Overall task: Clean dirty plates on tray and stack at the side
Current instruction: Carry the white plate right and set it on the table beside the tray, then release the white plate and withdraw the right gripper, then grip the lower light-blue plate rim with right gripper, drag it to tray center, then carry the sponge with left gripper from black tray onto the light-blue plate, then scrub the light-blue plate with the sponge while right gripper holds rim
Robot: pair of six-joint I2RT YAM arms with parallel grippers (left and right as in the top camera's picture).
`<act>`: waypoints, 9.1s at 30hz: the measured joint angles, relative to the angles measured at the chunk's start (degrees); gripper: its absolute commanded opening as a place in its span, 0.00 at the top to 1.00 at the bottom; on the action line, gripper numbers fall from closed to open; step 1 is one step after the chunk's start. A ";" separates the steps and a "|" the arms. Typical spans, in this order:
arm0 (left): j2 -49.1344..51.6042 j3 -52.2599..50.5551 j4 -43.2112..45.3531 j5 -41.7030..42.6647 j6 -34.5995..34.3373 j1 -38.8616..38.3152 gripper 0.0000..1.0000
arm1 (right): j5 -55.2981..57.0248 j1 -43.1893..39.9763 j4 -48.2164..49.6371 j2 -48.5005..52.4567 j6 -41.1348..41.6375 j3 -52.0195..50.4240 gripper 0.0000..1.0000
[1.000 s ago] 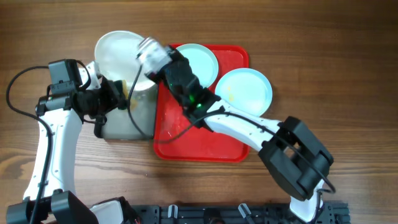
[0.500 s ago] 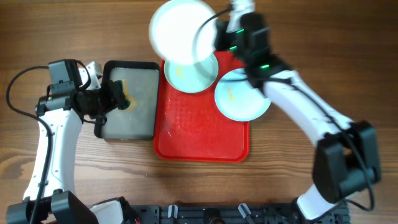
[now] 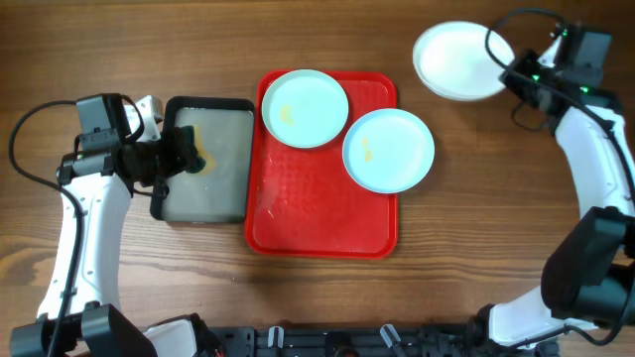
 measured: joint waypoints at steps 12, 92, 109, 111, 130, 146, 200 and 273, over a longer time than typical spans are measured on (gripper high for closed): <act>0.00 0.00 0.09 0.00 0.00 0.00 0.96 | 5.35 -0.46 -6.49 3.06 -2.19 -3.32 0.96; 0.00 0.00 0.13 1.36 2.69 0.00 0.96 | -19.34 -0.24 -12.11 -0.20 -12.13 0.33 0.00; 0.00 0.00 0.13 3.30 4.50 0.00 0.96 | -18.97 7.56 -21.16 -0.20 -6.36 0.39 0.50; 0.00 0.00 0.07 3.34 4.50 0.00 0.96 | -12.87 13.38 -25.35 -0.20 -7.48 0.39 0.46; 0.00 0.00 -0.96 3.48 4.50 0.00 0.96 | 14.78 23.91 -19.17 3.48 -8.66 -4.83 0.79; 0.00 0.00 -0.96 3.48 4.50 0.00 0.96 | 1.11 23.93 -19.45 4.26 -10.08 -8.63 0.96; 0.00 0.00 0.37 -3.54 4.52 -8.17 0.96 | -2.86 41.27 -11.13 4.15 -8.70 -12.50 0.96; 23.47 -2.95 15.26 2.14 -17.90 -34.29 0.96 | -1.46 39.91 -10.58 4.15 -7.39 -12.52 0.96</act>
